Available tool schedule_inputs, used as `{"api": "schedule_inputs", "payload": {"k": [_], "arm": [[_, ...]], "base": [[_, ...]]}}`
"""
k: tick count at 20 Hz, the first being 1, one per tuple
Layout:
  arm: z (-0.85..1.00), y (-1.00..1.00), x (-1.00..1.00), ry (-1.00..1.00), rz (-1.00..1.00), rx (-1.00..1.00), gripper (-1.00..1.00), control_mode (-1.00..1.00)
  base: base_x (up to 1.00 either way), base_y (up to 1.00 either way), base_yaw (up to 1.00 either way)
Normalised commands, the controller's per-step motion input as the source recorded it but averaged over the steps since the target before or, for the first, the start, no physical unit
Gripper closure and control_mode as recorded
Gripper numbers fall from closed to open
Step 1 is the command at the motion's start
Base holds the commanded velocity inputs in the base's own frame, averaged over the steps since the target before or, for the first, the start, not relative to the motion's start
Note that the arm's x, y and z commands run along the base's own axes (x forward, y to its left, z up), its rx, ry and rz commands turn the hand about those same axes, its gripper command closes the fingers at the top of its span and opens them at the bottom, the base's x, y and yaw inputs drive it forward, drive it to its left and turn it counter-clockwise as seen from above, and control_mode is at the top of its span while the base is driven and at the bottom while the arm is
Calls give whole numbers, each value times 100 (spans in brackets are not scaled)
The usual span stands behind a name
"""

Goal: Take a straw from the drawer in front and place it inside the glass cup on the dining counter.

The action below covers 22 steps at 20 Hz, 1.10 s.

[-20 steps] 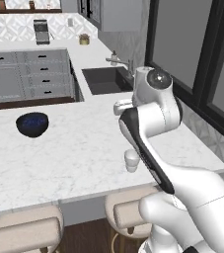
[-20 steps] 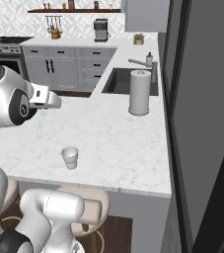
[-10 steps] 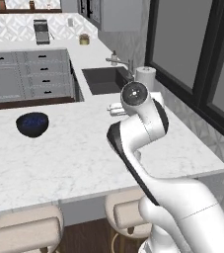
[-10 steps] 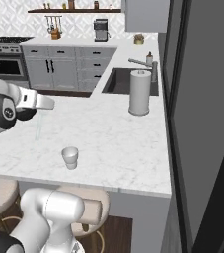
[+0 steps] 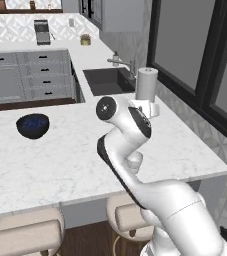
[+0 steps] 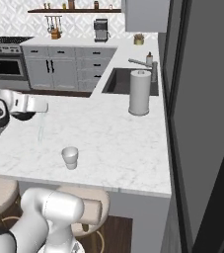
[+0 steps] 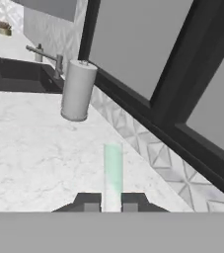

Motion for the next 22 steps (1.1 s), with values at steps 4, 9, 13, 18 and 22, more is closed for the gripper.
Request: {"api": "schedule_inputs", "payload": {"k": [4,9,13,18,22], "arm": [[-46,0,-4,-39,-9,-37,100,-100],[-45,-4,0,-31,-6,-26,100,-100],[-25,0,11,-15,-3,-4,100,-100],[-12,0,35,-5,-2,0,100,-100],[-28,0,32,-1,0,2,100,-100]], "base": [[0,0,0],[0,0,0],[0,0,0],[0,0,0],[0,0,0]]}}
